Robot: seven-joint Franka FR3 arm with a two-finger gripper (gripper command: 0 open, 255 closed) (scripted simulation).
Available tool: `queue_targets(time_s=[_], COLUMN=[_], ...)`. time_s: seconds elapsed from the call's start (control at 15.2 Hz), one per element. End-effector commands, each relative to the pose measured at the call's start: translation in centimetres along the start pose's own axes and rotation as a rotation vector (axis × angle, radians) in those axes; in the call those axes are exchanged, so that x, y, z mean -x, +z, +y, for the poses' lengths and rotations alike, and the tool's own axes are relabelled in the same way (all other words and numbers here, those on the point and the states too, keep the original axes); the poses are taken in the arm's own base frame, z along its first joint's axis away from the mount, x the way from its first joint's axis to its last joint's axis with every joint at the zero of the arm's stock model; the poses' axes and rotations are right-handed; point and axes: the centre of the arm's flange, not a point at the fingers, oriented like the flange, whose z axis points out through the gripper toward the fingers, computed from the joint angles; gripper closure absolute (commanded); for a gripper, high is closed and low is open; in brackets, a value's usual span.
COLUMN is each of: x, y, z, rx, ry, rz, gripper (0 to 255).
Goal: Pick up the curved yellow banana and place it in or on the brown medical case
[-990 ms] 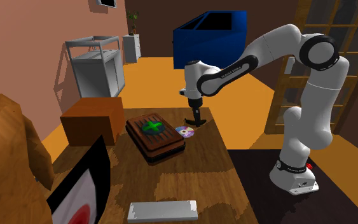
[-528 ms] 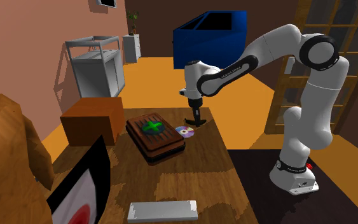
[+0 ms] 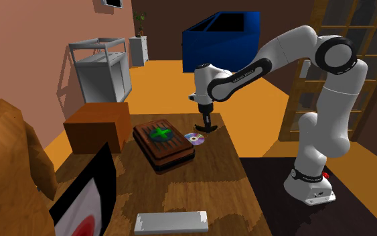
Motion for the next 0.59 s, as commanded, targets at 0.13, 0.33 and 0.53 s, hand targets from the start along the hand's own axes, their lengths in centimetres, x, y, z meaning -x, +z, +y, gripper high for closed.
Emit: queue_targets(time_s=[0.13,0.33,0.53], x=[0.1,0.3,0.5], y=[-1.0,-2.6,-4.2], z=[0.1,0.2,0.2], rx=[0.0,0.0,0.0], ry=[0.0,0.0,0.0], rz=[0.0,0.0,0.0], gripper=[255,255,255])
